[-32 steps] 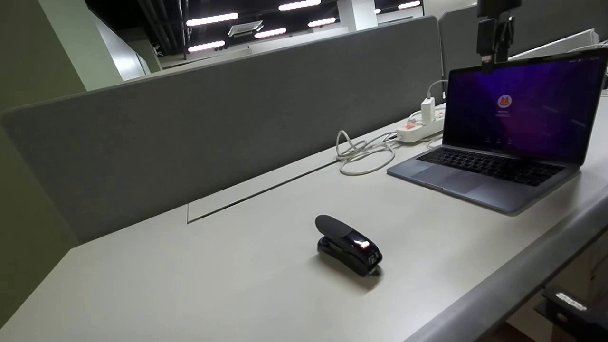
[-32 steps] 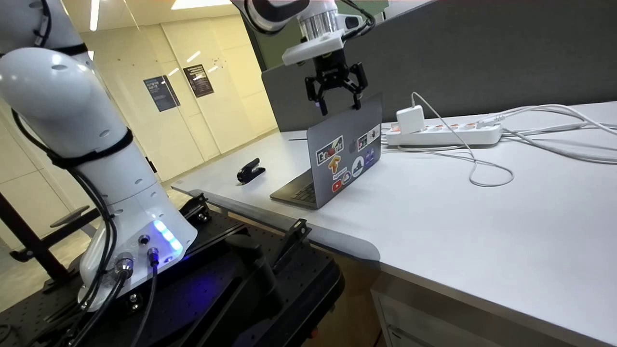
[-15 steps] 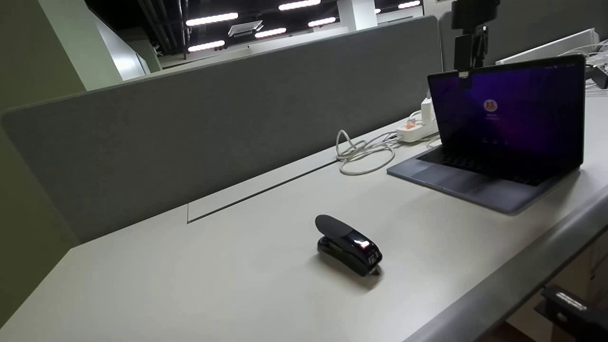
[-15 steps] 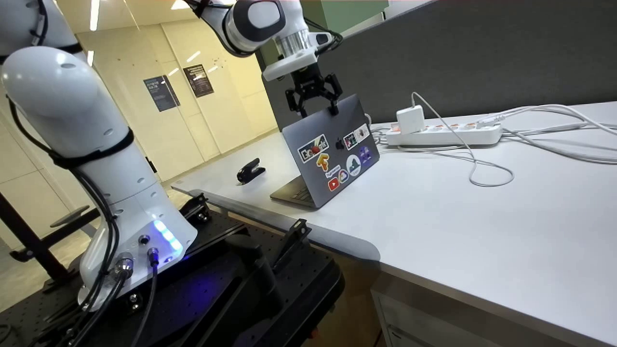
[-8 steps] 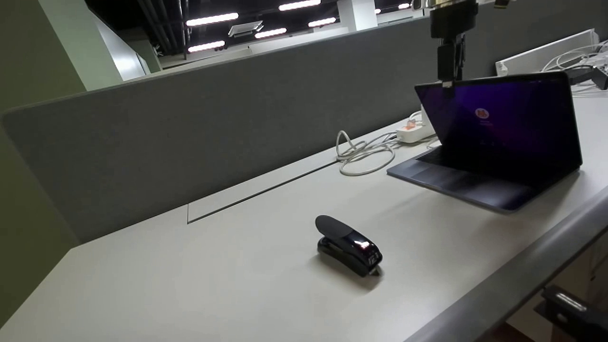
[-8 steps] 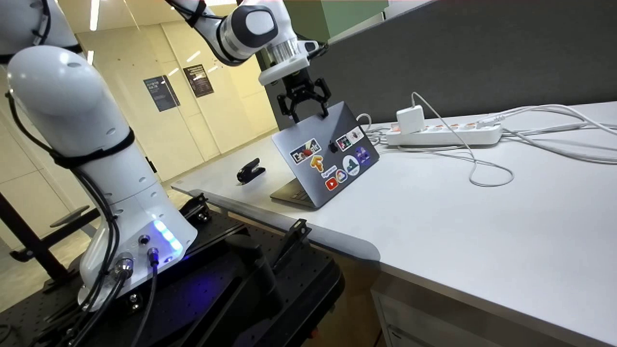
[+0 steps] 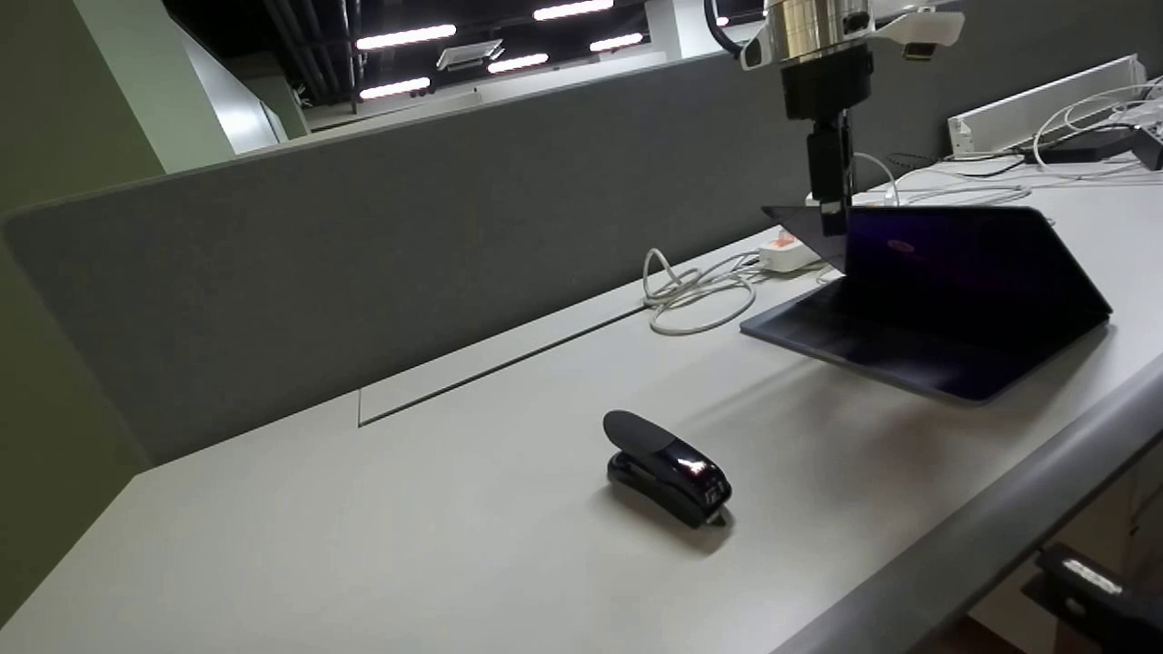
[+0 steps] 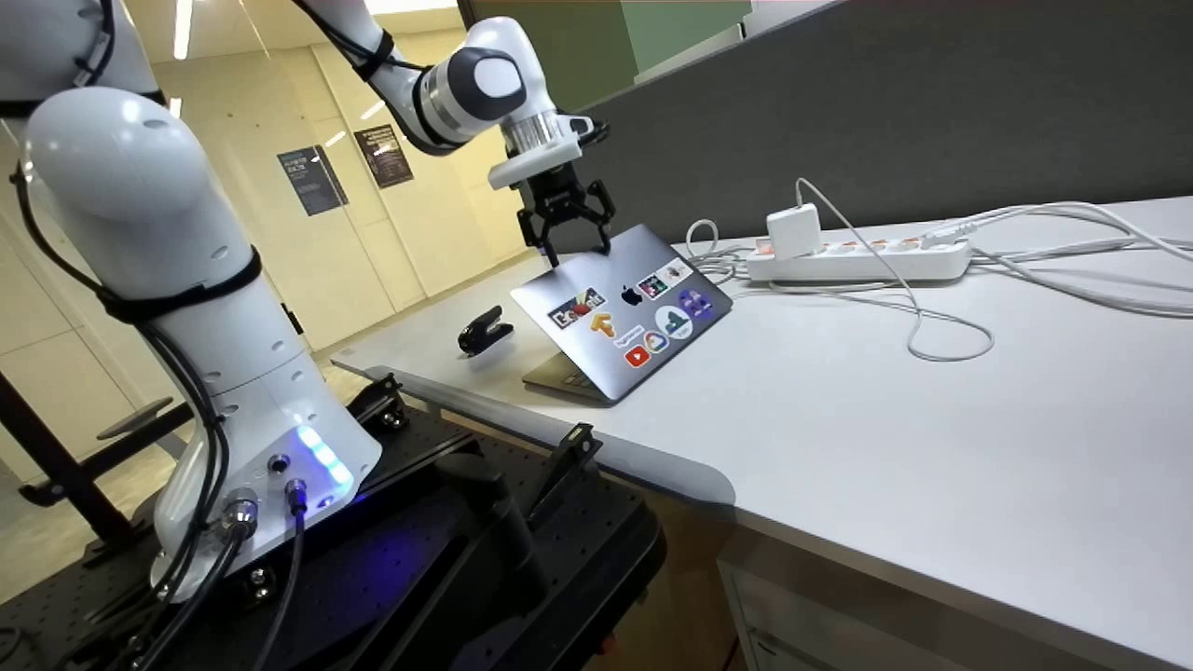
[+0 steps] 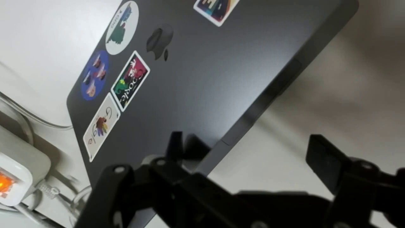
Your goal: Close the laptop
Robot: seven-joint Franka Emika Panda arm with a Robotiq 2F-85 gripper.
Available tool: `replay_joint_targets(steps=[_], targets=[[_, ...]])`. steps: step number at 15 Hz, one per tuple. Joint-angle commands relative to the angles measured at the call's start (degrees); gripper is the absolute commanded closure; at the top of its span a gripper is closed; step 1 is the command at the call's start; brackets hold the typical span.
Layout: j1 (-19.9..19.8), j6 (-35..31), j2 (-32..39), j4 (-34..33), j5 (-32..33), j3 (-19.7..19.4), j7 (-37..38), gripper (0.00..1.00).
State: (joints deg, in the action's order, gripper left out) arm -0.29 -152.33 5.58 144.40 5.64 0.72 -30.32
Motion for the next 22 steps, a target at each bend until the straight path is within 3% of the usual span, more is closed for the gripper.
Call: replay_joint_targets(steps=[1,9,15,19,20,22], targets=[[1.2,0.7,3.0,-1.8,1.4,1.7,2.7,0.00],[1.5,0.4,6.3,-1.8,2.6,3.5,1.6,0.00],[0.6,-2.7,9.3,-0.7,7.3,1.6,2.7,0.00],[1.8,-4.8,10.4,-0.3,10.0,-0.6,9.3,0.00],[0.1,-4.1,10.6,-0.8,8.6,1.1,4.9,0.00],[0.3,-4.2,10.8,-0.8,8.7,0.8,6.1,0.00]])
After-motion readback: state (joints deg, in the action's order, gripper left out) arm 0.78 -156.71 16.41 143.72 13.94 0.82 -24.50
